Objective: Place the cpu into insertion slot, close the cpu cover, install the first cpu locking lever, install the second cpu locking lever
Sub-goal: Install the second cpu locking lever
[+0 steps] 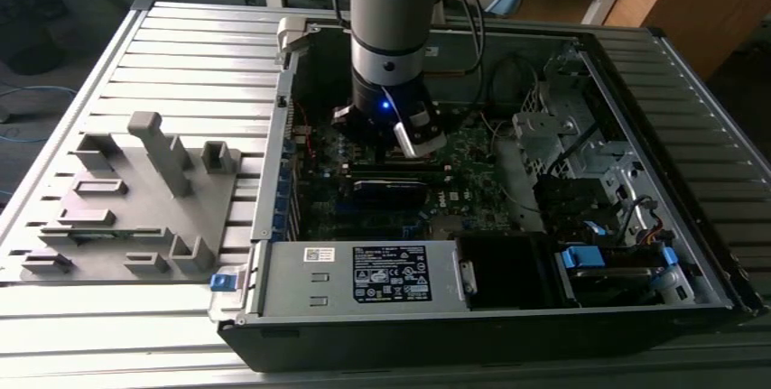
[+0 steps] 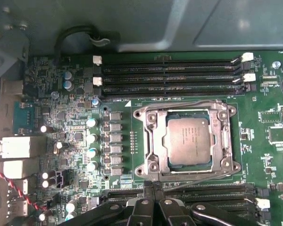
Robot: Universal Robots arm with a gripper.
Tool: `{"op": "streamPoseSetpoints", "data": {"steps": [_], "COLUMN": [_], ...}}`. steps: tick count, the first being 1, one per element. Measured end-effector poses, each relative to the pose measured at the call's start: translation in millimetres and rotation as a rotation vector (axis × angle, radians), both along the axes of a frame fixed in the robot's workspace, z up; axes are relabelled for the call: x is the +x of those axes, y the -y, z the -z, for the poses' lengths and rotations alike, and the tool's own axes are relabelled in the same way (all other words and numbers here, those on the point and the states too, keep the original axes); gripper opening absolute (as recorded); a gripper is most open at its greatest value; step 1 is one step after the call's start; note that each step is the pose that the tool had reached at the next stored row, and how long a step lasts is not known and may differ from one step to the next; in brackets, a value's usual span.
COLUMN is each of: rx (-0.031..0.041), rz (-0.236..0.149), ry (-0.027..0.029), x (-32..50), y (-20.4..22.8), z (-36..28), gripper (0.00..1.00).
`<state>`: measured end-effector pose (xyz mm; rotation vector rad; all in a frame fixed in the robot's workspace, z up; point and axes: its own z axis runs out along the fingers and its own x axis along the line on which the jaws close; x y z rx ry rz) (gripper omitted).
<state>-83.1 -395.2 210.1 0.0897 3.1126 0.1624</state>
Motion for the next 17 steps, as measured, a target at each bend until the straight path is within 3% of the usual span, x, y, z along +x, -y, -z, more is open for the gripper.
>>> {"op": "streamPoseSetpoints", "data": {"steps": [5, 11, 17], "rx": [0.0177, 0.0496, 0.0563], "rz": [0.0, 0.0, 0.0], "ry": [0.0, 0.0, 0.0], "x": [-1.1, -2.5, -3.1], "y": [3.4, 5.5, 5.7], "z": [2.4, 5.1, 8.8], "gripper": [0.1, 0.1, 0.1]}}
